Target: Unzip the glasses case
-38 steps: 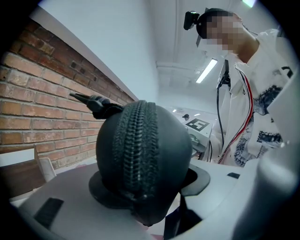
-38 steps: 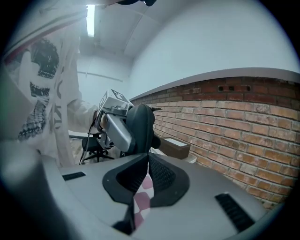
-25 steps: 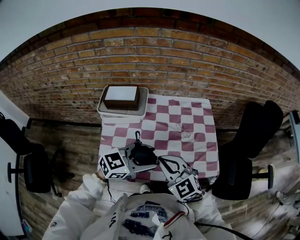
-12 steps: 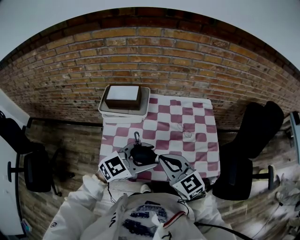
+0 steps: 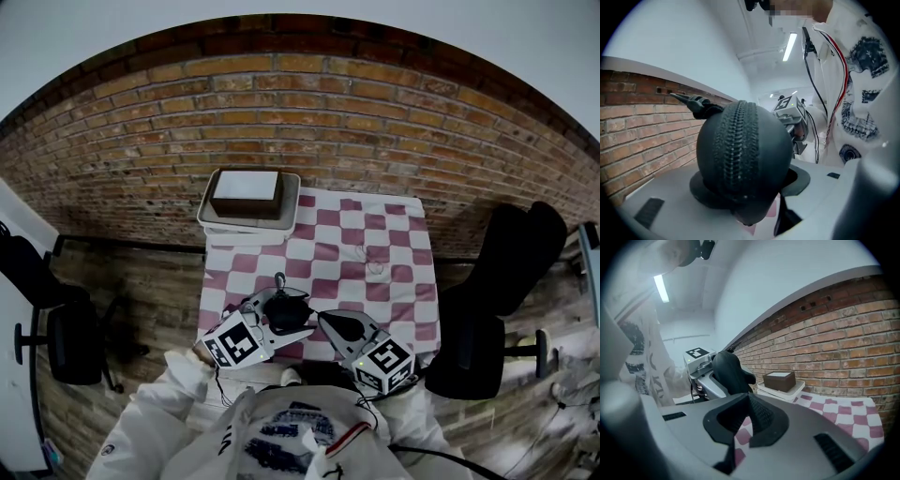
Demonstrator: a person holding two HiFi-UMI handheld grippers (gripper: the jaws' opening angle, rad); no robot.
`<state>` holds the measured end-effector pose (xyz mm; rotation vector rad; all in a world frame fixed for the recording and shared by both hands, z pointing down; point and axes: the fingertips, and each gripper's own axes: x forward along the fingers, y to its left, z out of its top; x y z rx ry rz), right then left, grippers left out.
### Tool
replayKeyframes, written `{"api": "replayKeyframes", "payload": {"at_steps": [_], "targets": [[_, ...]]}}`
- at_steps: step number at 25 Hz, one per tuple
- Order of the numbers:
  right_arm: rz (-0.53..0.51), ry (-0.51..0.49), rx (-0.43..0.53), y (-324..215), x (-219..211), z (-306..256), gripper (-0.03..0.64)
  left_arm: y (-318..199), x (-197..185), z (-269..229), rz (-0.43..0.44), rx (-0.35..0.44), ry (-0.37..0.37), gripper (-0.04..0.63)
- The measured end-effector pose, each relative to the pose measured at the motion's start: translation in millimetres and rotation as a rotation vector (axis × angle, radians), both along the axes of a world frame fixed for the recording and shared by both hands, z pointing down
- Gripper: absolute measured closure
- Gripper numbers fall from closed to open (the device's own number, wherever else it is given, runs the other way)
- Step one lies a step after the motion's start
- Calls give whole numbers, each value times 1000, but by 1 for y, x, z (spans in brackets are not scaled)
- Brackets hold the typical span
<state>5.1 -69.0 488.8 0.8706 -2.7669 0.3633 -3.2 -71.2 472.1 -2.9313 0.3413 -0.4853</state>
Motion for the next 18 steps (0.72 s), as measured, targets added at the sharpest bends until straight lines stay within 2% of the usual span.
{"api": "replayKeyframes", "payload": {"at_steps": [4,8,12,18], "targets": [[7,8,7,1,0,-1,604,2,0,2,5,49,-34,341],[10,-25,13,2,-1,-8,604,3,-1,9,2,96,-81,341],[12,-26,19,1,-1,-10,604,1,-1,12,-11,89,-89,341],[12,-17,40,3,1,-13,604,0,3,23,-30,99,-148,341]]}}
